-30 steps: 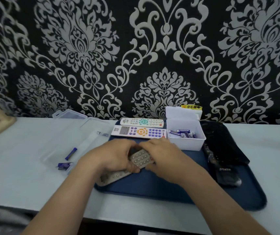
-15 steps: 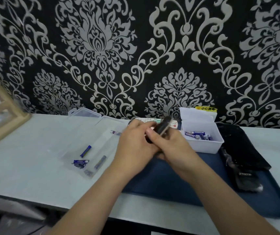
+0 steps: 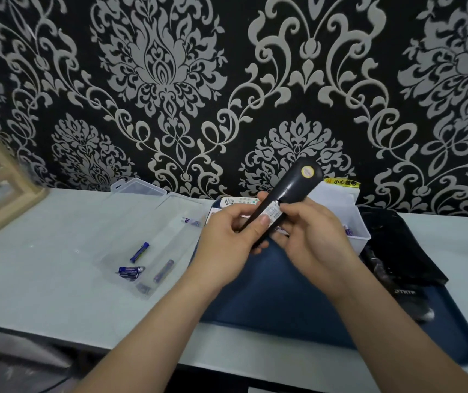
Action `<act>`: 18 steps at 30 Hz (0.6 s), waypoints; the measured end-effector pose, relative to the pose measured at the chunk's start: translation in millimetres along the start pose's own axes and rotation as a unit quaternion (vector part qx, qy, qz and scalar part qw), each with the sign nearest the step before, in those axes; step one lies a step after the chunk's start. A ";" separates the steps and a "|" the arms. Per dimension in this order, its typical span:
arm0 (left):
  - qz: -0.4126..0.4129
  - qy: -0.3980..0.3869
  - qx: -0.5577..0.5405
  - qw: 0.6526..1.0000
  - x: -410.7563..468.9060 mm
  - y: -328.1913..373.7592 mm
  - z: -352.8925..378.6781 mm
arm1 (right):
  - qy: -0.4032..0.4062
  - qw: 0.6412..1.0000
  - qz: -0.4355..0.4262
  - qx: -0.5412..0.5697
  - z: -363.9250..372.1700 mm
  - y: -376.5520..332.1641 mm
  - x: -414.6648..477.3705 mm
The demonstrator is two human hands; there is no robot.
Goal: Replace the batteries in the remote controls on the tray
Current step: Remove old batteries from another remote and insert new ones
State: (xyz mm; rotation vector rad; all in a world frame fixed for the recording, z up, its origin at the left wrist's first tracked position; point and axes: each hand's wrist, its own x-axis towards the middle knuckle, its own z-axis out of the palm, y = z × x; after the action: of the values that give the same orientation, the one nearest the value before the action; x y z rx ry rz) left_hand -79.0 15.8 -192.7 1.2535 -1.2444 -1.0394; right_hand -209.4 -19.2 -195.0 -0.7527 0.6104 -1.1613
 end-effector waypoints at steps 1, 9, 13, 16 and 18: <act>0.007 0.009 0.004 1.000 0.2 -3.0 3.7 | 0.005 1.000 0.002 -0.016 -1.3 1.2 0.8; 0.055 0.037 0.052 0.996 -1.3 -12.2 15.9 | 0.025 0.998 0.047 0.040 -5.5 1.9 1.2; 0.058 0.050 0.039 0.996 -1.1 -10.5 17.0 | 0.034 0.997 0.038 0.053 -1.0 2.4 -0.3; 0.064 0.059 0.047 0.995 -1.5 -9.5 17.3 | 0.032 0.997 0.037 0.066 1.6 0.9 -1.7; 0.068 0.060 0.052 0.995 -2.1 -10.2 17.5 | 0.020 0.996 0.033 0.082 2.3 -1.5 -3.0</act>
State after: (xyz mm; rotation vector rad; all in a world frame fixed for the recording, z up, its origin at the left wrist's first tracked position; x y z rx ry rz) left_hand -95.7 15.4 -204.5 1.2730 -1.2839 -0.7989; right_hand -209.4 -16.2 -192.2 -0.5656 0.5618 -1.1522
